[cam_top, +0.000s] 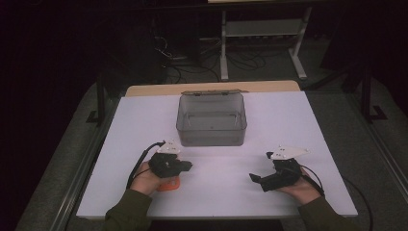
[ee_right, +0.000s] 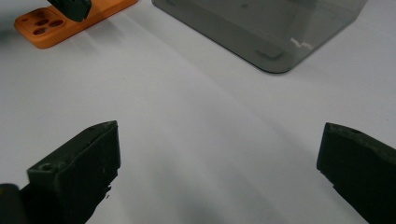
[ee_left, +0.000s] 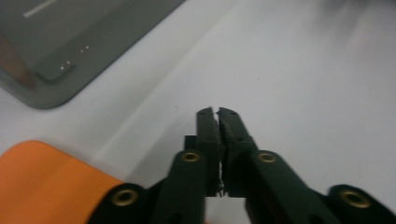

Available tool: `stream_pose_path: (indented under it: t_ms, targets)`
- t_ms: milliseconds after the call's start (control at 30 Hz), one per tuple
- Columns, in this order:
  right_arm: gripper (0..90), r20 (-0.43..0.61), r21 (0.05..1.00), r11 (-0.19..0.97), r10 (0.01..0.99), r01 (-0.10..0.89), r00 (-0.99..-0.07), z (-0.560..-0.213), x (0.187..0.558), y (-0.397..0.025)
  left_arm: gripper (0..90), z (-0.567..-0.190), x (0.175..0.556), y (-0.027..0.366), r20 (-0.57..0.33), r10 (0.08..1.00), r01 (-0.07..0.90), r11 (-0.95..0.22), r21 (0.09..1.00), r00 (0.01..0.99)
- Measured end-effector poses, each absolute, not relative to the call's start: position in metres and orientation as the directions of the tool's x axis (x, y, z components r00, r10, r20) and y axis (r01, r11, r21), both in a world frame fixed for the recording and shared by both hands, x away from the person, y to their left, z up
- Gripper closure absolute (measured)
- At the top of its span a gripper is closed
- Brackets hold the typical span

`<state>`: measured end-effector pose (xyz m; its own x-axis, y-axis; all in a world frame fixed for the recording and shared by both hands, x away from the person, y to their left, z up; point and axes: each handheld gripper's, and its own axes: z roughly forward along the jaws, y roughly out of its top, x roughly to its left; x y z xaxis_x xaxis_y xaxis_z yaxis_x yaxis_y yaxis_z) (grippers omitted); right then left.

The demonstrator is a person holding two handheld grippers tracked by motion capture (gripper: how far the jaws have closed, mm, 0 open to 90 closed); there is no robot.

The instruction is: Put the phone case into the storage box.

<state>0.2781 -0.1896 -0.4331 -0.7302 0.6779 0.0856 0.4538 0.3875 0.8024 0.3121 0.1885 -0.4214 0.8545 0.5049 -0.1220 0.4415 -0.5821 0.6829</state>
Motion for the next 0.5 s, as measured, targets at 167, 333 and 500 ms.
stream_pose_path:
  t_ms: [167, 333, 500]
  targets:
    - [0.0, 0.086, 0.801, 0.388, 0.678, 0.455, -0.730, -0.433, 0.278, -0.190, 89.4, -0.422, 0.307, 0.188, -0.116, 0.504, 0.446, -0.607, 0.658, 0.856]
    - [0.0, 0.088, 0.802, 0.386, 0.679, 0.456, -0.729, -0.433, 0.279, -0.190, 89.4, -0.427, 0.302, 0.193, -0.123, 0.514, 0.465, -0.616, 0.635, 0.849]
    - [0.0, 0.088, 0.801, 0.386, 0.679, 0.457, -0.729, -0.433, 0.278, -0.190, 89.5, -0.429, 0.300, 0.195, -0.132, 0.516, 0.476, -0.621, 0.623, 0.846]
